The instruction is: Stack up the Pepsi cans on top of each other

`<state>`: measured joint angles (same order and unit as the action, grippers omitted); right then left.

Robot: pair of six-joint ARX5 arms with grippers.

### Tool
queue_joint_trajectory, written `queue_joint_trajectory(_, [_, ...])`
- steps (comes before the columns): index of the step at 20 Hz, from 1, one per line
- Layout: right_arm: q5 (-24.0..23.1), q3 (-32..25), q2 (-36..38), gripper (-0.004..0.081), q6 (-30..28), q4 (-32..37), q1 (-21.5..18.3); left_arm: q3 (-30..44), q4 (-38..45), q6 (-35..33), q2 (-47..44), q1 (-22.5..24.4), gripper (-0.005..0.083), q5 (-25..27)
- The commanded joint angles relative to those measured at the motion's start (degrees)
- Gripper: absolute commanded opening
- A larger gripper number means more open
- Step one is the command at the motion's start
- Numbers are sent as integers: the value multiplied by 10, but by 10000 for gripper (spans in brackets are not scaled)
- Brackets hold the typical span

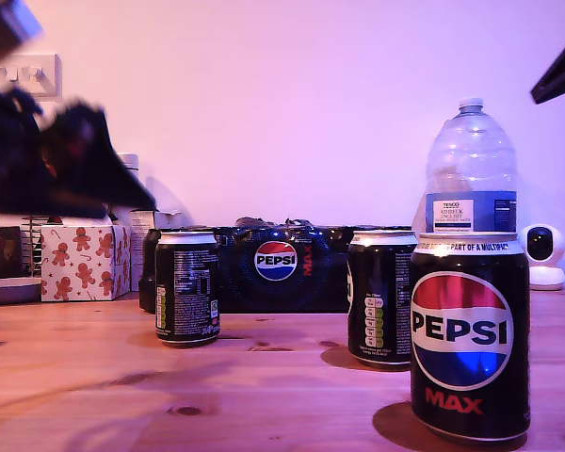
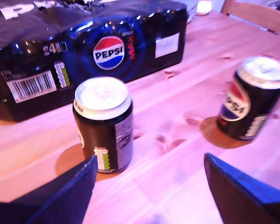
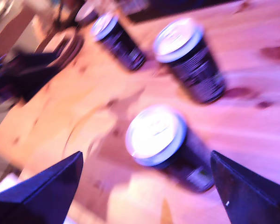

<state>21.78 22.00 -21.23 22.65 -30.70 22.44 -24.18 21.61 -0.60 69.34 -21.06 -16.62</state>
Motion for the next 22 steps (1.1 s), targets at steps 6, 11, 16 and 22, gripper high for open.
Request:
queue_joint_trajectory(6, [-45,-6,-34,788,10,1,98,10,166,-9,149,30,759,-26])
queue_joint_trajectory(11, [-58,-6,-41,788,12,2,132,9,296,16,257,30,788,-24])
queue_joint_trajectory(16, [-59,-6,-41,788,12,3,151,-17,400,17,360,29,788,-26])
queue_joint_trajectory(22, [-78,-6,-41,788,12,3,177,-87,406,16,420,25,788,-55])
